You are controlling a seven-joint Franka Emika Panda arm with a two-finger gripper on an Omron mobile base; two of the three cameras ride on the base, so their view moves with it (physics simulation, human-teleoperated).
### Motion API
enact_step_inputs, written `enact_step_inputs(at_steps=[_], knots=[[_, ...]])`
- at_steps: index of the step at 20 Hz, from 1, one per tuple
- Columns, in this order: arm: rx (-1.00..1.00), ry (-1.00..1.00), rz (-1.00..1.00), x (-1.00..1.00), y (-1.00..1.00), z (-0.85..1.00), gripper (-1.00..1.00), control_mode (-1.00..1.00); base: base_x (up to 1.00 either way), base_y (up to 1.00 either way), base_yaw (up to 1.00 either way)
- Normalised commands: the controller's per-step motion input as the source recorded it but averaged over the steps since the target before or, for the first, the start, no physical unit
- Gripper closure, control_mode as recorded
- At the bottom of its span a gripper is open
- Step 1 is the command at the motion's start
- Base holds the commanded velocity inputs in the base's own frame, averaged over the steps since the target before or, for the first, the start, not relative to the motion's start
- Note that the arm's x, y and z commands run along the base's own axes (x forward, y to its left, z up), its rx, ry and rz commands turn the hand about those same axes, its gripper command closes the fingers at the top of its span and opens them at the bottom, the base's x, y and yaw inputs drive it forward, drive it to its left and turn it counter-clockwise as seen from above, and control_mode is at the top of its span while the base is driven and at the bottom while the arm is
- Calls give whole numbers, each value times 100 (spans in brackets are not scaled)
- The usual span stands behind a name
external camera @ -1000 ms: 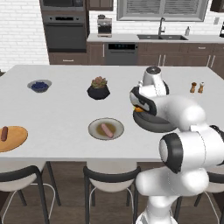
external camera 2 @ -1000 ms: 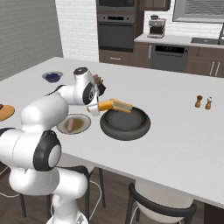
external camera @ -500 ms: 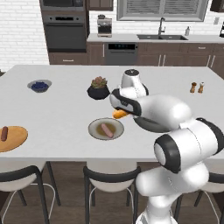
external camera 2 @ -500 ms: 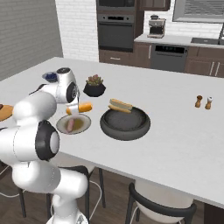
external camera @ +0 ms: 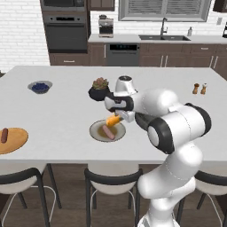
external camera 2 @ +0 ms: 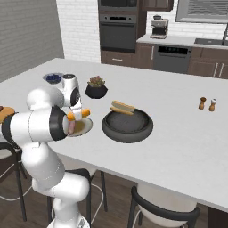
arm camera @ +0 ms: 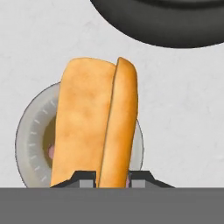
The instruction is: Place one bun and one sausage from the bowl on each plate.
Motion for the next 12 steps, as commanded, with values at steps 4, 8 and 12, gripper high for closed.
enact_step_inputs(at_steps=[4,8,12], knots=[[0,0,28,28,0,-34,100,-100,0,0,0],[0,0,31,33,17,-62,100,-100,0,0,0],[0,0,31,56,7,-31,100,-100,0,0,0]])
